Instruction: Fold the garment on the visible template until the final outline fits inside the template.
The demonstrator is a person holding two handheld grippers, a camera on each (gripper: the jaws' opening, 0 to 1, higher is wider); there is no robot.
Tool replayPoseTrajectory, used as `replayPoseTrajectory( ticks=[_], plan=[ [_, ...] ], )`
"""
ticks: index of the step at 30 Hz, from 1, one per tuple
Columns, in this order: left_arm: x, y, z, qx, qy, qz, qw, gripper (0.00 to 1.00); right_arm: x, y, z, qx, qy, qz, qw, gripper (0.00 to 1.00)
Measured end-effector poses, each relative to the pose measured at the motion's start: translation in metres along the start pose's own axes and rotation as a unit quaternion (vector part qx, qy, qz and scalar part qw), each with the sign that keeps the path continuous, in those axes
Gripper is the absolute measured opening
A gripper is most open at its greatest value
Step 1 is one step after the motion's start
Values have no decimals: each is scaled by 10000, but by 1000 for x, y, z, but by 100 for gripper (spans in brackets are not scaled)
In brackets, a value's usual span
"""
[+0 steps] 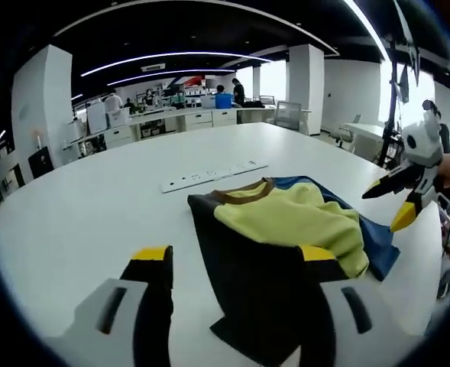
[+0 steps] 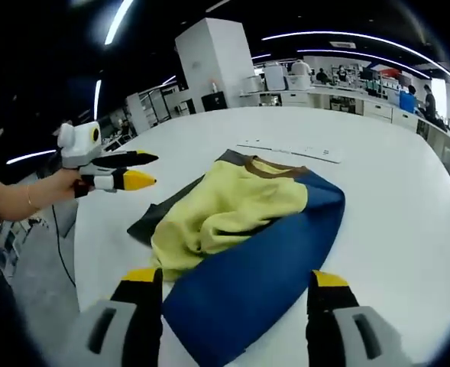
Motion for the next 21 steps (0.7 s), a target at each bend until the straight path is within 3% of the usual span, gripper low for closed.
replayPoseTrajectory(
  ticks=[7, 14, 17, 21],
  plan=[
    [18, -5, -6, 96, -214, -208, 9995, 53, -11, -2, -17, -47, -130, -73, 9999, 66],
    [34, -6, -29, -193, -81, -353, 9992, 49, -16, 0, -38, -208, -191, -308, 9991, 52],
    [38, -7, -38, -328, -7, -370, 9988, 45, -19, 1, -41, -136, -256, -392, 9988, 50],
    [45, -4, -55, -555, -23, -484, 9973, 39, -18, 1, -45, -89, -757, -751, 9943, 37]
  ],
)
Point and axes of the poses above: the point that each gripper's makers call its tool centre point, and the gripper's own axes: y roughly forward along the fingers, x roughly to its right, z roughly out of its top, the point moved 2 cm from there along -y, roughly backward along the fingers, and after that the axes turned 8 degrees about y, right-handed, at the moved point
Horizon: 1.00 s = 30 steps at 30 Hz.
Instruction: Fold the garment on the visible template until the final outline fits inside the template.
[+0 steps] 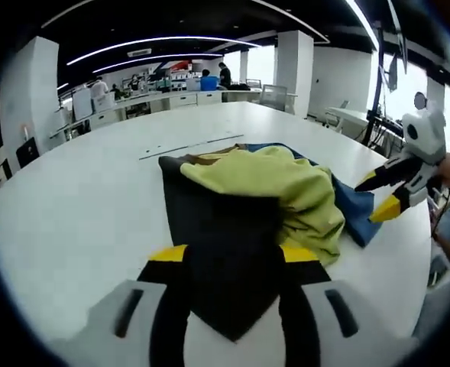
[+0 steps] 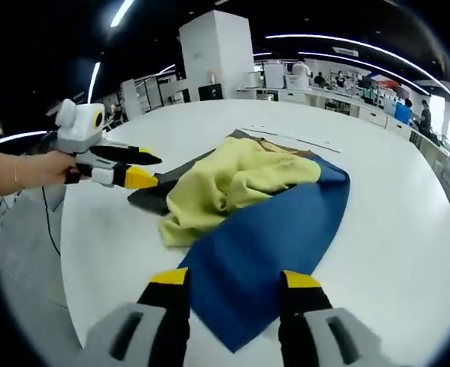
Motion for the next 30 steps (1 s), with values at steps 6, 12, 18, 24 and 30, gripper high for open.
replayPoseTrajectory(
  ticks=[6, 12, 18, 24, 30],
  plan=[
    [4, 4, -17, -265, 190, 7, 9995, 30, 0, 7, -8, -38, 34, -187, 9998, 30],
    [2, 4, -22, -314, 248, 36, 9992, 25, 7, 5, -9, -3, -153, -434, 9989, 18],
    [-8, 5, -23, -290, -116, 279, 9991, 15, 10, 5, -14, -75, -184, -547, 9983, 0],
    [-10, 2, -23, -386, -195, 291, 9986, 0, 13, 4, -14, -107, -111, -567, 9983, 0],
    [-26, -10, -18, -262, -441, 499, 9974, 0, 32, -11, -14, -160, -70, -895, 9958, 0]
  ],
)
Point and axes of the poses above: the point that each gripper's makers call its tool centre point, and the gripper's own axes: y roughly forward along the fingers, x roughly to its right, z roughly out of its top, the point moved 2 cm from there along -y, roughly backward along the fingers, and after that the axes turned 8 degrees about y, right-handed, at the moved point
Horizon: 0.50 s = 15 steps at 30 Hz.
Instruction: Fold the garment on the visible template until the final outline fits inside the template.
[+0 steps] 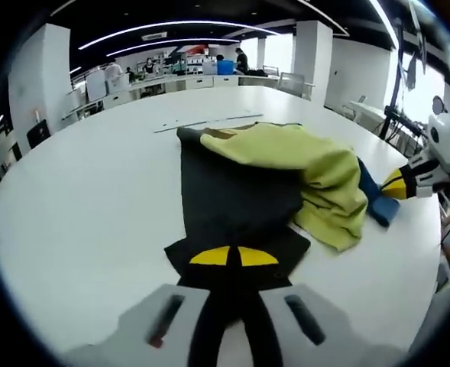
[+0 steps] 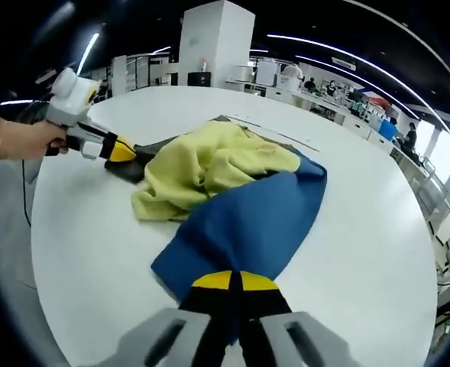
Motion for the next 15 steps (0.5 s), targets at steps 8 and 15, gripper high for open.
replayPoseTrajectory(
  ticks=[8, 15],
  plan=[
    [-28, -11, 2, 133, -656, 120, 9977, 0, 41, -13, -8, -87, 239, -402, 9989, 0],
    [-45, -15, 2, 76, -524, 285, 9982, 0, 79, -19, -12, -251, 44, -750, 9969, 0]
  ],
)
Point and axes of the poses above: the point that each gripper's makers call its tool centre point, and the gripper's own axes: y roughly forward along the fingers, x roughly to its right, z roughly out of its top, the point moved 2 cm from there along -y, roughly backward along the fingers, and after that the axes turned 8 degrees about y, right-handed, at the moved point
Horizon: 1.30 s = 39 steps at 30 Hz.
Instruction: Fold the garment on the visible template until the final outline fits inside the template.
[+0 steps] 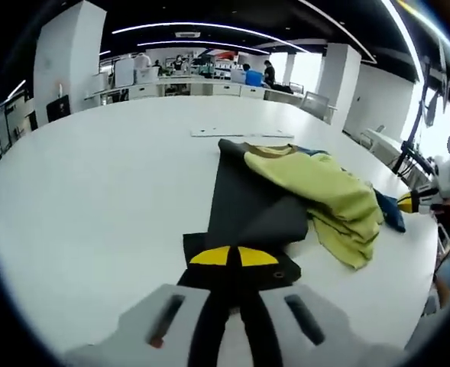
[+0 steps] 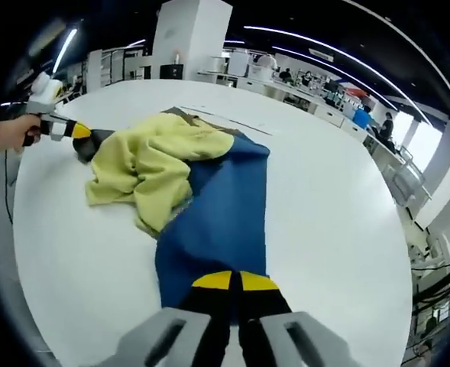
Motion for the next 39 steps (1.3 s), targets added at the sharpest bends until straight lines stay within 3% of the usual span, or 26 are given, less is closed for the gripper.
replayPoseTrajectory(
  ticks=[11, 19, 31, 39],
  plan=[
    [-30, -6, -7, -189, 291, 226, 9991, 0, 50, 10, -8, -309, -97, -367, 9988, 0],
    [-43, -12, -15, -306, 161, 342, 9988, 0, 73, 14, -13, -511, -179, -526, 9971, 0],
    [-58, -18, -21, -472, 339, 501, 9971, 0, 106, 17, -11, -608, -257, -738, 9951, 0],
    [-70, -22, -23, -550, 529, 652, 9950, 0, 116, 20, -13, -656, -290, -786, 9943, 0]
  ],
)
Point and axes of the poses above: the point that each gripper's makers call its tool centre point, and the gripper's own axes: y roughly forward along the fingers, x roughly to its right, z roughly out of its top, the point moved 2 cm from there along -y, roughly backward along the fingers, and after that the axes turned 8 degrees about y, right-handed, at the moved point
